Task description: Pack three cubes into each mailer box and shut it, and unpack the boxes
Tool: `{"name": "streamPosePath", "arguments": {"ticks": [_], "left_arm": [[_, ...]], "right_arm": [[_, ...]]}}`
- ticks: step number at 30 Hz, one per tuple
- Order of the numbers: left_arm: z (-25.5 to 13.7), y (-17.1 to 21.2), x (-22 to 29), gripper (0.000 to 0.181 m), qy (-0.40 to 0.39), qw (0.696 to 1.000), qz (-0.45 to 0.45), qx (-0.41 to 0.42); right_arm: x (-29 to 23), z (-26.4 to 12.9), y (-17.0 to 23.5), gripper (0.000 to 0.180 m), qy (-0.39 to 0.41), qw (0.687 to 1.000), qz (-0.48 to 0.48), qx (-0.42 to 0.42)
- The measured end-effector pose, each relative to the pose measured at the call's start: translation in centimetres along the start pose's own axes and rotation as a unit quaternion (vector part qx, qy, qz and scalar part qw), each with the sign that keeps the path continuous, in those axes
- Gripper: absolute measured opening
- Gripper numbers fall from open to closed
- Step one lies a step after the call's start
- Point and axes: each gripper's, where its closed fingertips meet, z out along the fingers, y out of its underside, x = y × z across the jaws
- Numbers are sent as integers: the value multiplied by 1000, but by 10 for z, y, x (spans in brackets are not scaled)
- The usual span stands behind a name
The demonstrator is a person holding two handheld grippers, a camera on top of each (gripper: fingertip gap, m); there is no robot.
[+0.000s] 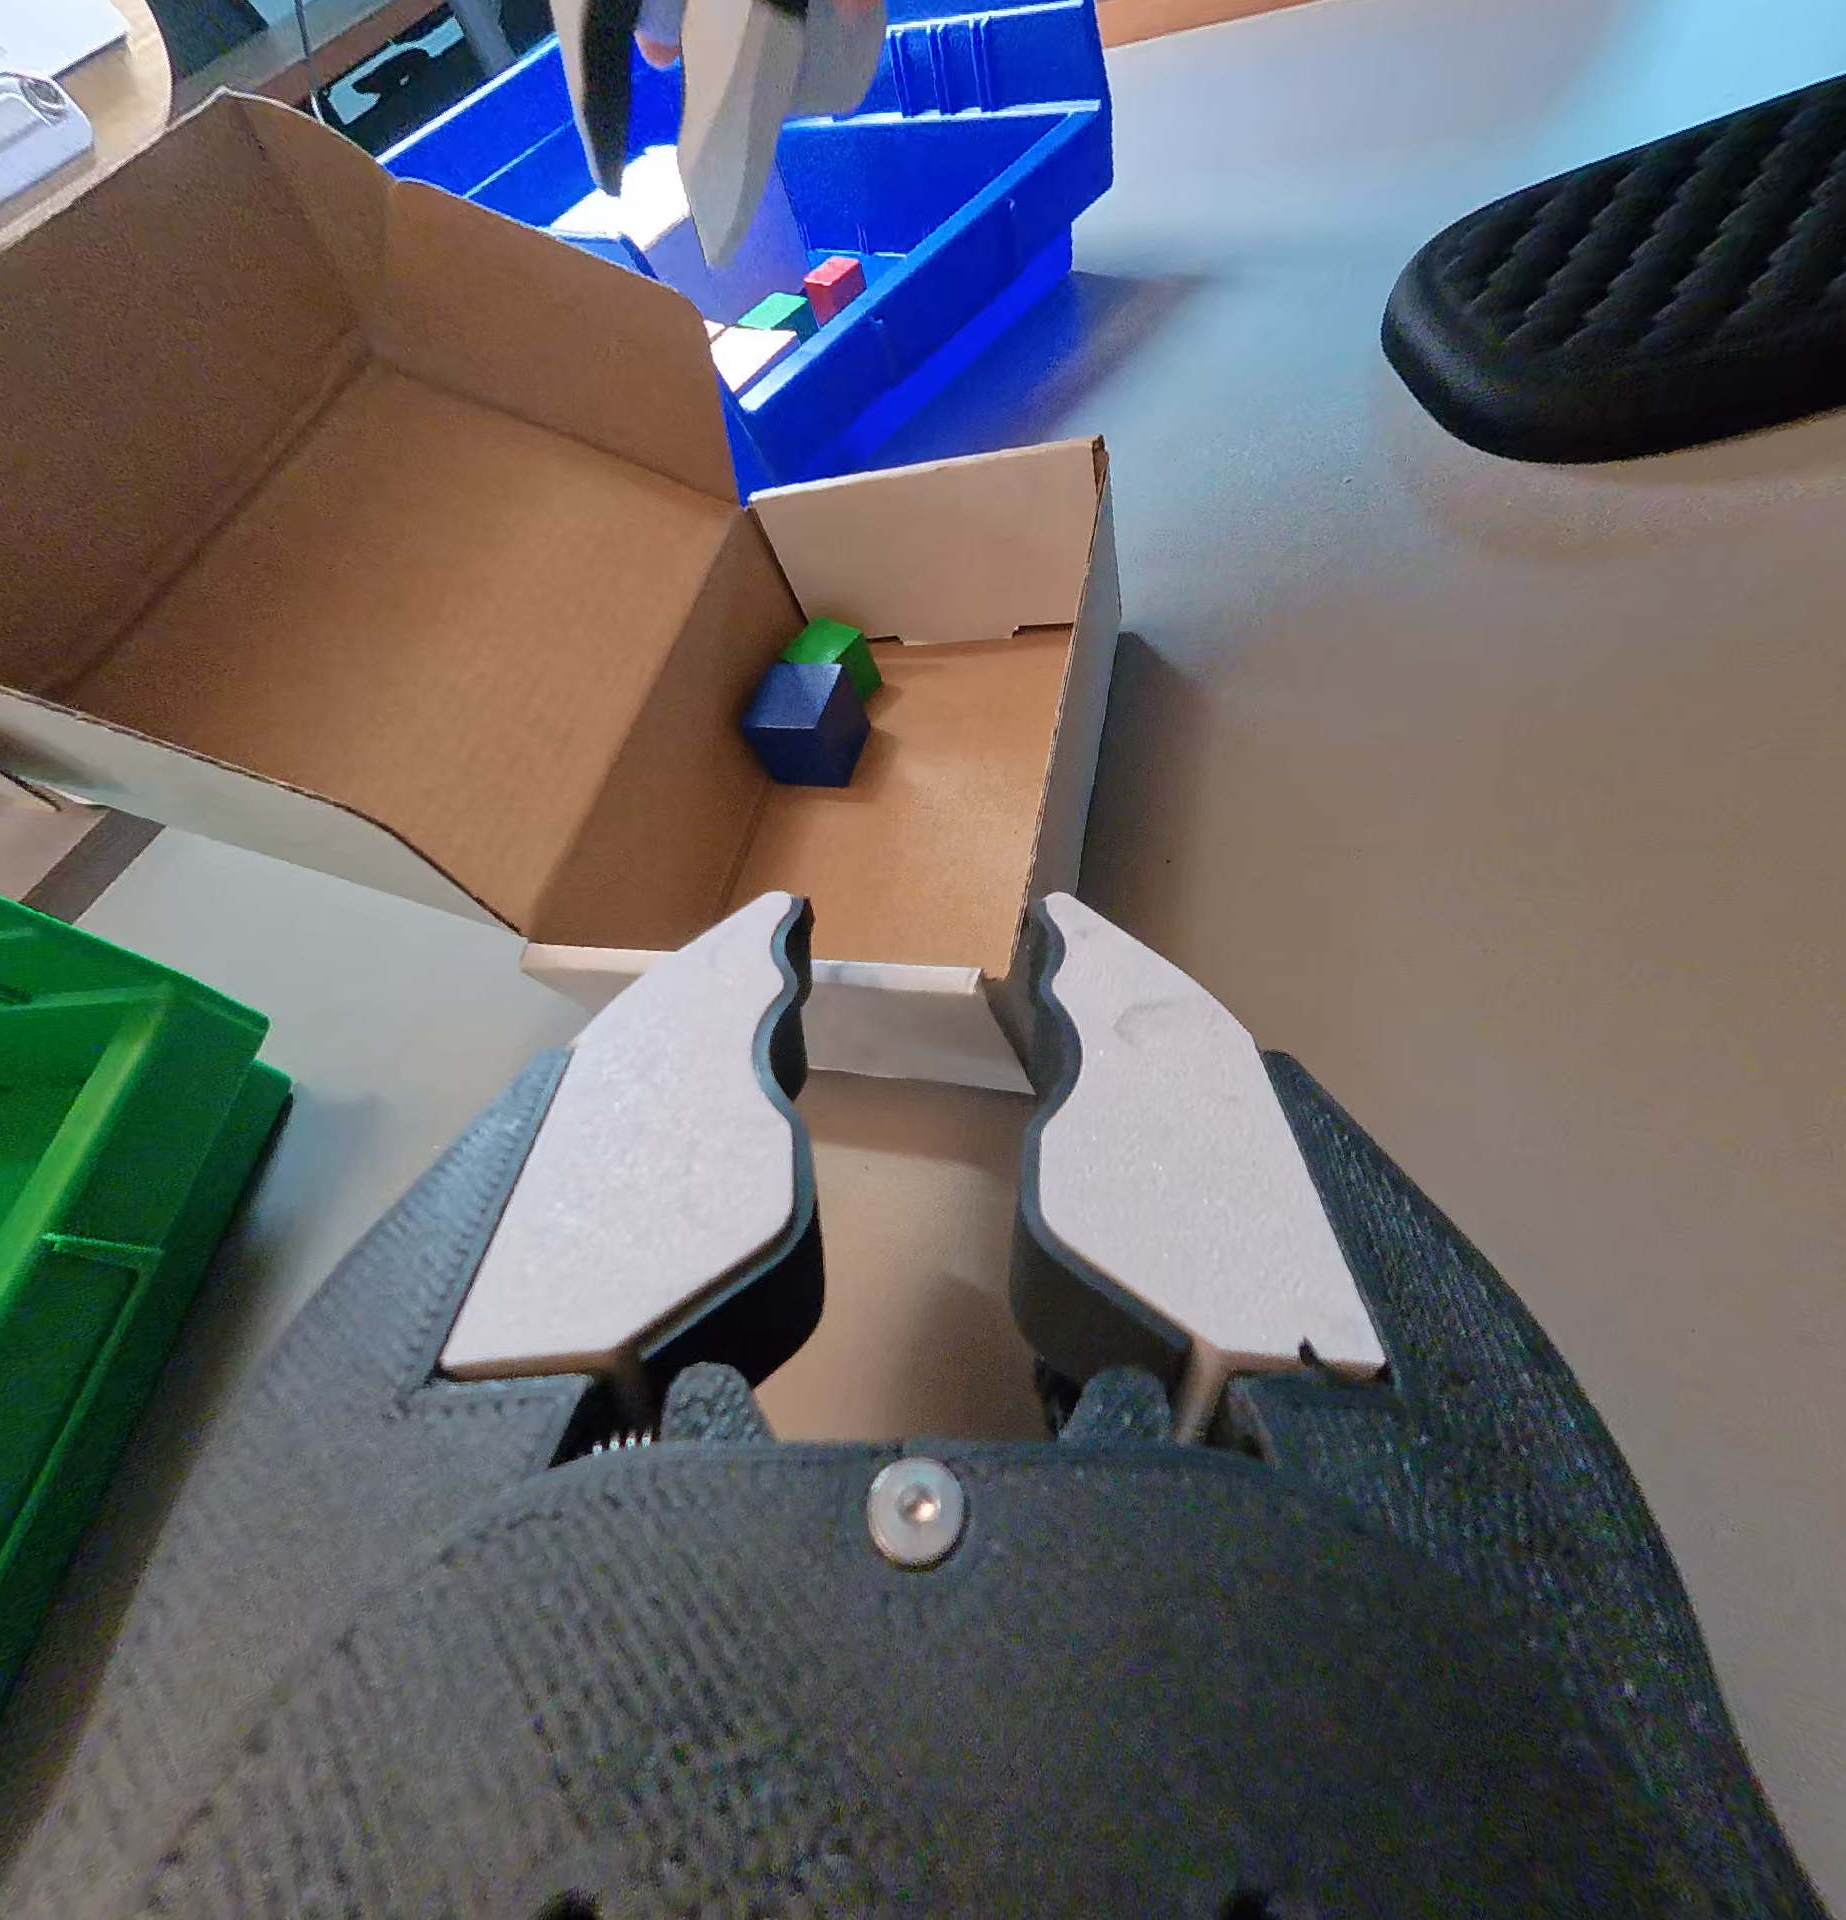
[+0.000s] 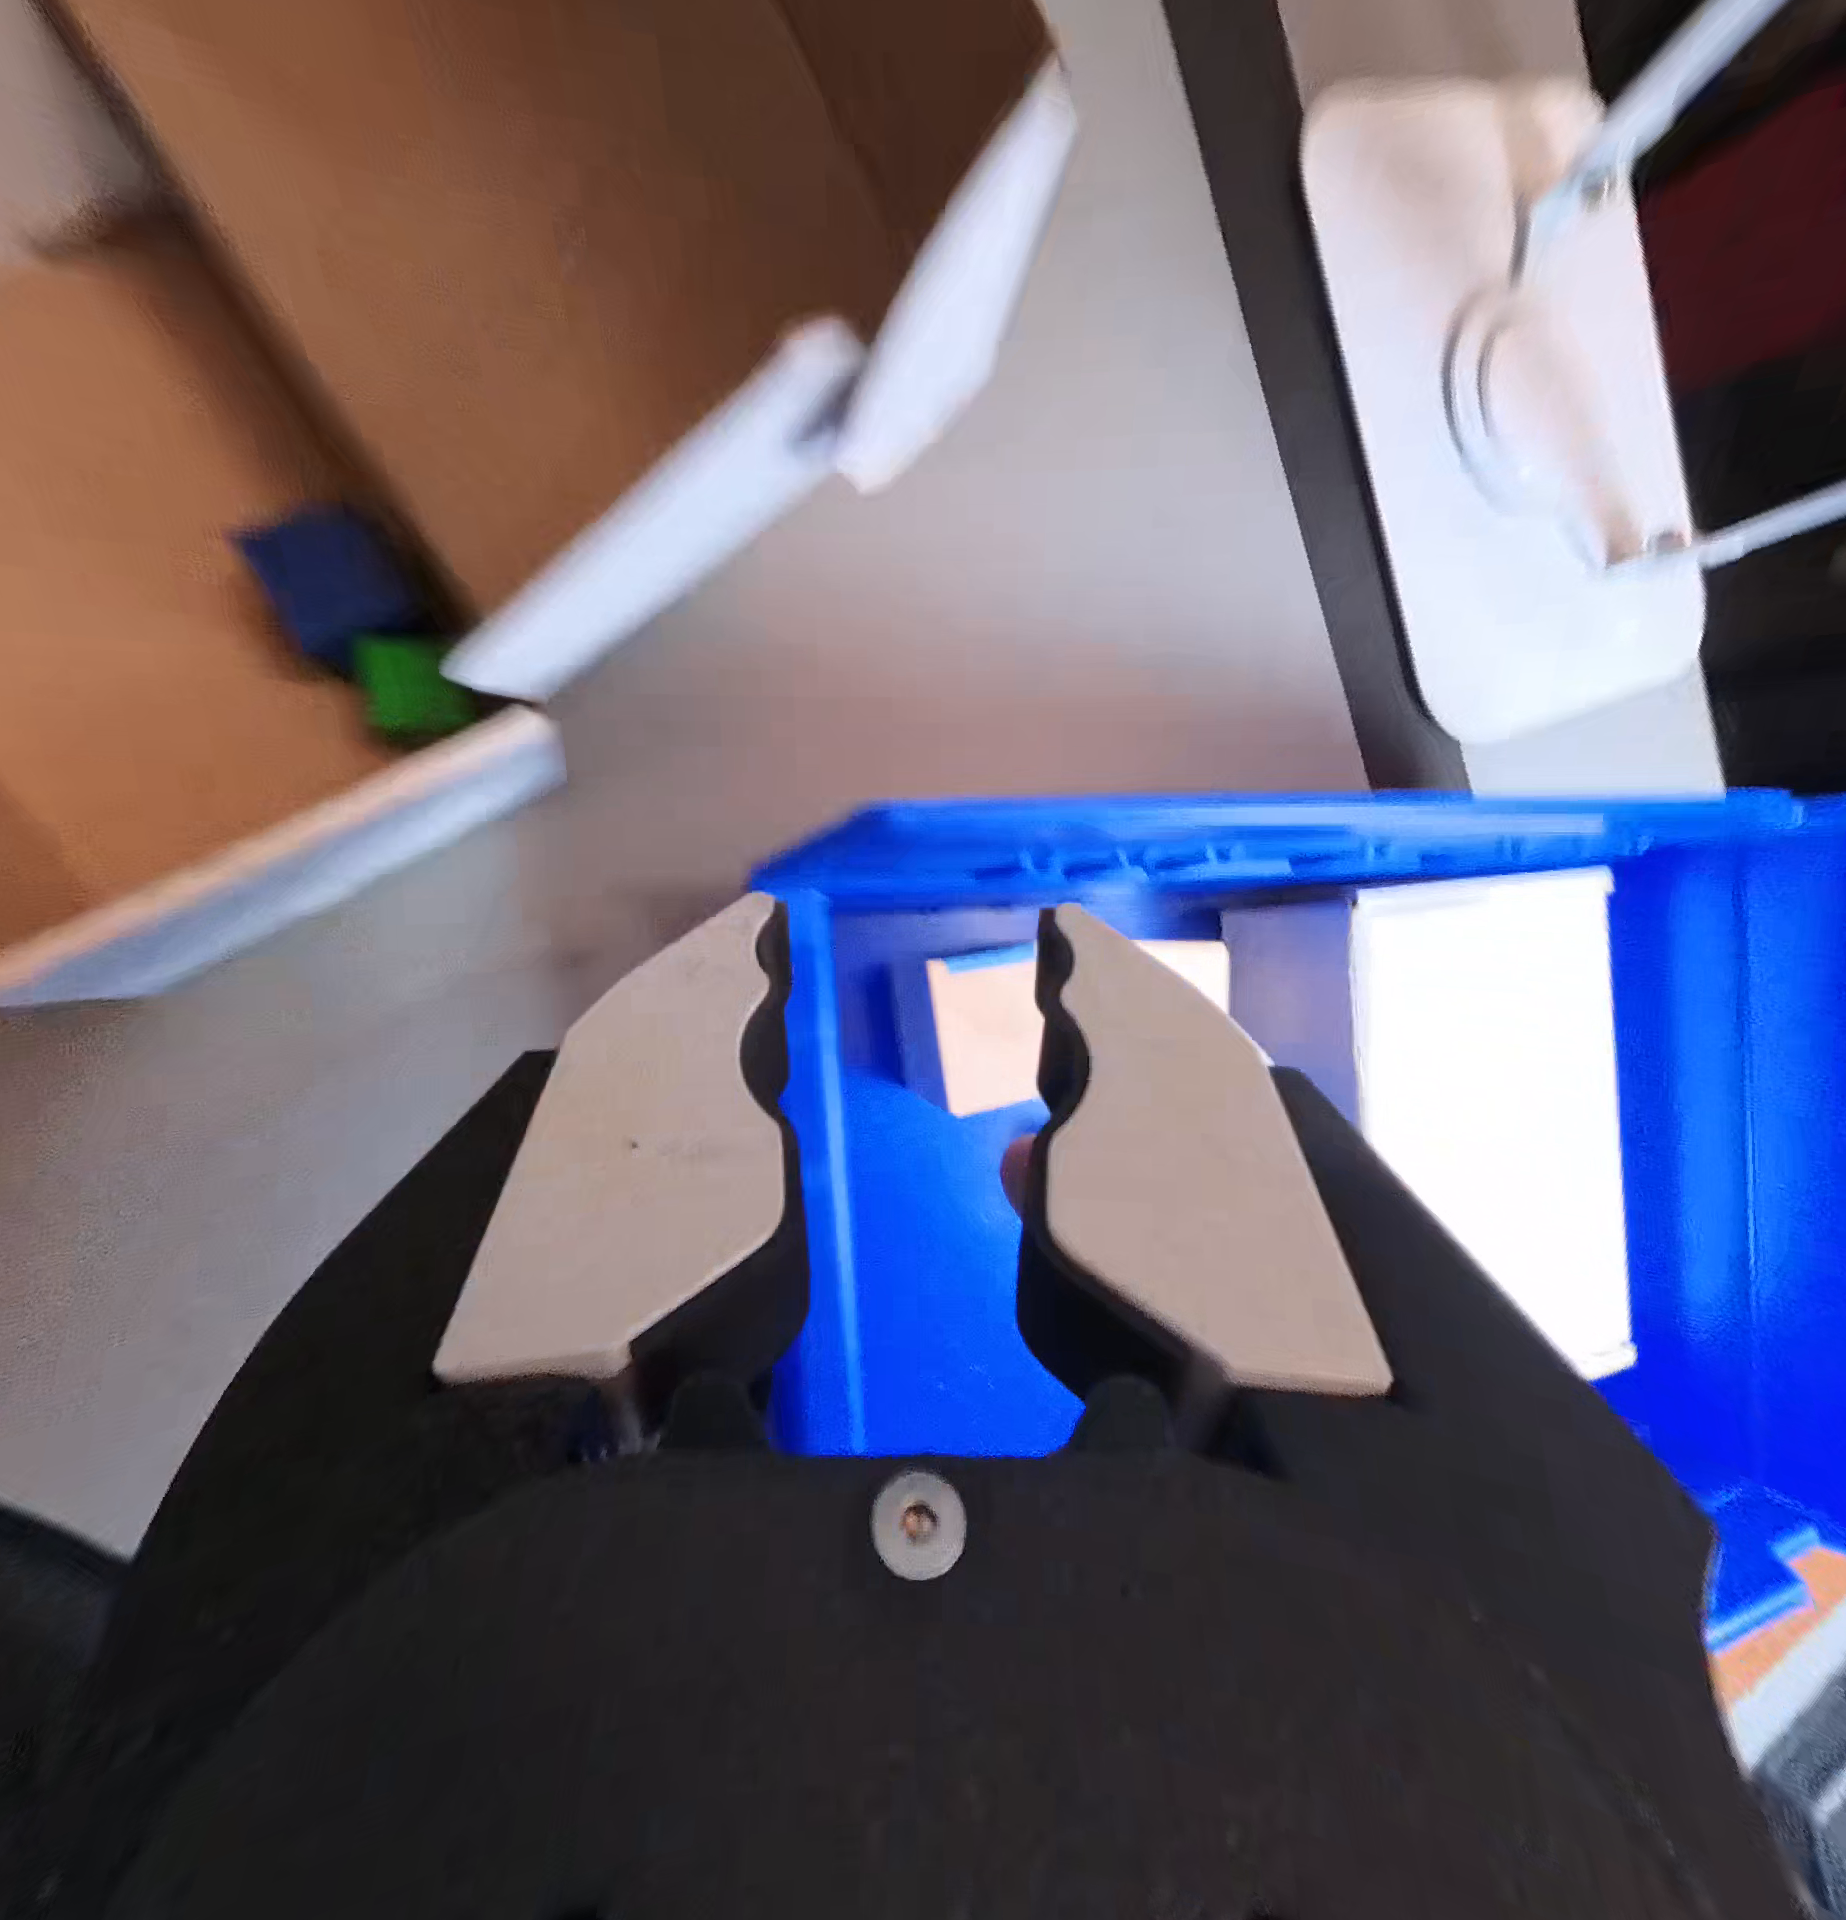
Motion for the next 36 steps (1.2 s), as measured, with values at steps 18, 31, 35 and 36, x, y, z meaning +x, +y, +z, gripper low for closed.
{"name": "streamPosePath", "arguments": {"ticks": [18,31,35,36], "left_arm": [[-1,2,2,41,-2,1000,4,-4],[0,5,4,41,-1,1000,16,-13],[1,5,4,40,-2,1000,17,-15],[0,5,4,40,-2,1000,16,-14]], "right_arm": [[-130,71,-40,37,-37,966,-198,-160],[-154,65,-45,36,-93,965,-207,-135],[-159,65,-46,28,-105,963,-215,-122],[-159,62,-49,28,-106,964,-215,-116]]}}
